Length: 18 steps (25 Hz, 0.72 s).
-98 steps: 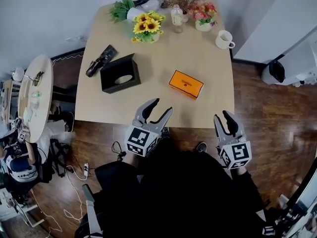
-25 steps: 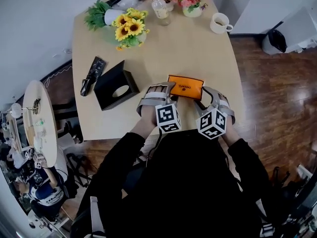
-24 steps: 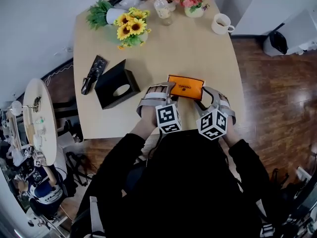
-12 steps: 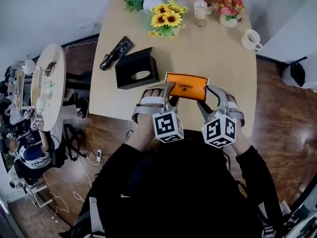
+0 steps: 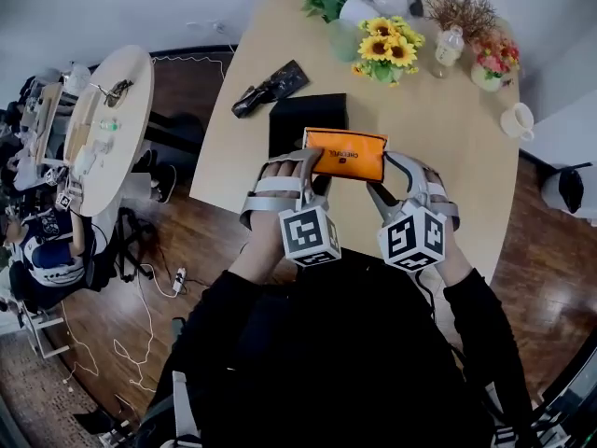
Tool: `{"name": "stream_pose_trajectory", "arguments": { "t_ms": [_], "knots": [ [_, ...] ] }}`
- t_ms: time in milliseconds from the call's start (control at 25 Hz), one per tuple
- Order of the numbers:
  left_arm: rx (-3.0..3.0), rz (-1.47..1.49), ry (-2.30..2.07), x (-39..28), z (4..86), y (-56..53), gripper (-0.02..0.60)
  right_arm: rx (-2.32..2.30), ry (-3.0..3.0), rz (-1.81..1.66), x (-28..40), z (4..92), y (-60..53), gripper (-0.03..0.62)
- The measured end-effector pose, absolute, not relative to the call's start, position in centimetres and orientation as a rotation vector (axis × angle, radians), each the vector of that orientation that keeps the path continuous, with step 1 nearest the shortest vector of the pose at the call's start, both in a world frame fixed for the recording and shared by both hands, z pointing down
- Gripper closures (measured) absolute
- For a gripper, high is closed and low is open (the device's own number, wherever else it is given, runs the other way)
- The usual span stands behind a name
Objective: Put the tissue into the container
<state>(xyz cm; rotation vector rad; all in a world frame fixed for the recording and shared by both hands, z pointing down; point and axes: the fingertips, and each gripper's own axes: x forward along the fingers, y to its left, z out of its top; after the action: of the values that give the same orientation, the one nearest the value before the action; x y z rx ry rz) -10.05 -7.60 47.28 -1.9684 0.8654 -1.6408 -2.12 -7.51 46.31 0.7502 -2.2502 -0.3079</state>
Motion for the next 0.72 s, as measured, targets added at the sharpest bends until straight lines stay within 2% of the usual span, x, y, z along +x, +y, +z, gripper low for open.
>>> {"name": "stream_pose_trajectory", "arguments": {
  "t_ms": [360, 720],
  "knots": [
    [-2.017, -1.621, 0.855, -19.8, 48.9, -11.0, 0.354, 0.693, -2.234, -0.277, -11.9, 47.8, -11.3, 0.342],
    [-2.069, -1.63, 0.803, -22.1, 51.1, -13.1, 0.354, 0.676, -2.203, -0.227, -14.2, 49.9, -13.3, 0.342]
  ]
}}
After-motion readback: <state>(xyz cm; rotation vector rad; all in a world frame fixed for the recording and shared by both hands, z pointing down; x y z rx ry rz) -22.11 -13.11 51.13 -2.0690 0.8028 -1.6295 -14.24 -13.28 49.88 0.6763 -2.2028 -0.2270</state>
